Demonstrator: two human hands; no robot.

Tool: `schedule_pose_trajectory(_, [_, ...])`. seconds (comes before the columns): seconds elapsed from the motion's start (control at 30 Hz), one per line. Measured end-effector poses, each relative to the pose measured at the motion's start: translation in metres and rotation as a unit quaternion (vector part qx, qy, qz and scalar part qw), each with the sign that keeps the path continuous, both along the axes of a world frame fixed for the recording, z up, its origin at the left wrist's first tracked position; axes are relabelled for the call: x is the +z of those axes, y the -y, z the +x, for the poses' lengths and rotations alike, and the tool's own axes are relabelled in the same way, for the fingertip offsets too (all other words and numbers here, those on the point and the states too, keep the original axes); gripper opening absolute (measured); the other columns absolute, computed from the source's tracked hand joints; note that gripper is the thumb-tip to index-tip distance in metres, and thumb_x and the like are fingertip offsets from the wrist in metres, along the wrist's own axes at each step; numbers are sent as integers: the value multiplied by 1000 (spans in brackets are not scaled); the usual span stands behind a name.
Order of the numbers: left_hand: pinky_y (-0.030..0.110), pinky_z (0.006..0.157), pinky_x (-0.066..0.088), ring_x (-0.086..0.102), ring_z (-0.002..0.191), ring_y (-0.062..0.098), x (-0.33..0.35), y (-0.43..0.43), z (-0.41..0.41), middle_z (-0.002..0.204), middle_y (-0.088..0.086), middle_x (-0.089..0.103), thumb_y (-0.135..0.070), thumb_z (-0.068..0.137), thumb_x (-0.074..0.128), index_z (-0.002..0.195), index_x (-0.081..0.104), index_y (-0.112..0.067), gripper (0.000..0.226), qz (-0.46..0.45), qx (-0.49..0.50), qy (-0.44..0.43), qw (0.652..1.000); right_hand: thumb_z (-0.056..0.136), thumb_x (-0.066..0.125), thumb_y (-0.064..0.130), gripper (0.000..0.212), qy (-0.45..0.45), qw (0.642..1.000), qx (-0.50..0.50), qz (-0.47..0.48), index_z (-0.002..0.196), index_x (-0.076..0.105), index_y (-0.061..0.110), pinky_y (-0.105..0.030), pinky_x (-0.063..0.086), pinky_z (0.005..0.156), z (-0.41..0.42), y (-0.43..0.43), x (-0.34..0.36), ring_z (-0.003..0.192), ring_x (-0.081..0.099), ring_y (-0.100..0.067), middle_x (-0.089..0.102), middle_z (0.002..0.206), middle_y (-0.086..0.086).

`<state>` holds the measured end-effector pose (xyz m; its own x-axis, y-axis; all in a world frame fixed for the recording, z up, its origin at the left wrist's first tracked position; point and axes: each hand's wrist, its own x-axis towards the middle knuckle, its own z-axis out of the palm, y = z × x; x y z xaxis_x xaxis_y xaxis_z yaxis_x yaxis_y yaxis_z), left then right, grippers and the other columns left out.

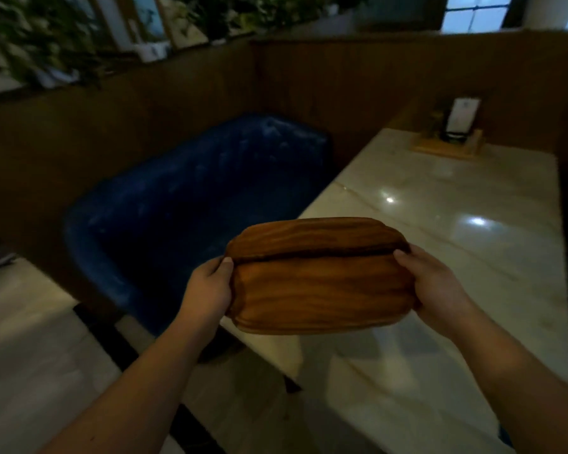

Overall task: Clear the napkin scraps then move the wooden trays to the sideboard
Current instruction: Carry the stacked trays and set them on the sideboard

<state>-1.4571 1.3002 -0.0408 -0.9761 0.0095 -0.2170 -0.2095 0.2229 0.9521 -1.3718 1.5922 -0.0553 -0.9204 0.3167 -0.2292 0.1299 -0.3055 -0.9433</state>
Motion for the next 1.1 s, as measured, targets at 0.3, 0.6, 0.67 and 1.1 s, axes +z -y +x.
schedule_pose_trajectory(0.3, [39,64,45,59,69,27,33,195,72,78,14,61,-27,100,38,84,62,-16,30,-44,124,-31,991,99,46,24,21,-14,988,120,98,103,67,25,-36,54,75,-22,189,41,90,72,-21,76,96,-3])
schedule_pose_trajectory(0.6, [29,50,42,54,58,19,53,352,160,70,3,56,-21,100,37,112,55,-31,24,-104,205,-40,972,98,46,19,24,-10,953,281,109,99,70,14,-40,53,74,-43,369,42,92,68,-30,72,100,-16])
schedule_pose_trajectory(0.67, [29,51,44,56,62,19,51,380,174,77,4,60,-19,100,37,117,55,-31,27,-92,250,-37,963,98,46,22,24,-9,942,317,108,104,67,13,-40,51,76,-53,407,38,95,65,-33,69,105,-17])
schedule_pose_trajectory(1.1, [33,53,48,64,71,24,60,533,227,92,8,67,-23,100,38,103,60,-41,28,-86,547,-43,832,99,46,24,22,-40,805,584,94,105,66,17,-44,52,87,-119,683,39,97,66,-28,71,103,-10])
